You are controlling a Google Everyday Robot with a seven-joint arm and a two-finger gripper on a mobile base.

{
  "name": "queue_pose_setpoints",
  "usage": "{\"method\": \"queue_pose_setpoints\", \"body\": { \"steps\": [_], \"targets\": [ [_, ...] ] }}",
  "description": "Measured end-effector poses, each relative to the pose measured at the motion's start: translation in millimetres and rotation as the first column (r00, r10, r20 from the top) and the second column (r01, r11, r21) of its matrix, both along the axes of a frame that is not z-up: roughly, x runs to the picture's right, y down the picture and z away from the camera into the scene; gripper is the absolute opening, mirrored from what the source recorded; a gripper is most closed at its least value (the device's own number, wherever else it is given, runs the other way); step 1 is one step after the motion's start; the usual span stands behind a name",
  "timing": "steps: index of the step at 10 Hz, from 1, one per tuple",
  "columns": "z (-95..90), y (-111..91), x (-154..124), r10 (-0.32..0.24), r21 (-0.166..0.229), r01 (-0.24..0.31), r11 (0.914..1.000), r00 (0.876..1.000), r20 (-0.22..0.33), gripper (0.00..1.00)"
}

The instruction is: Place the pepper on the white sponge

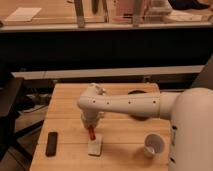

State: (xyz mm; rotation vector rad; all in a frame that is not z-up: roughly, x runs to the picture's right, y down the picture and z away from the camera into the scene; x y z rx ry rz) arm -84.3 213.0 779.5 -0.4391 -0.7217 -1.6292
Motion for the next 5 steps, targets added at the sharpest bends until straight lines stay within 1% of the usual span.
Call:
{"method": "queue_pose_setpoints", "body": {
  "steps": [5],
  "targets": [
    [-2.3, 10.5, 7.6, -0.01, -0.001, 0.01, 1.0, 1.0, 0.022, 0.0]
  ]
}}
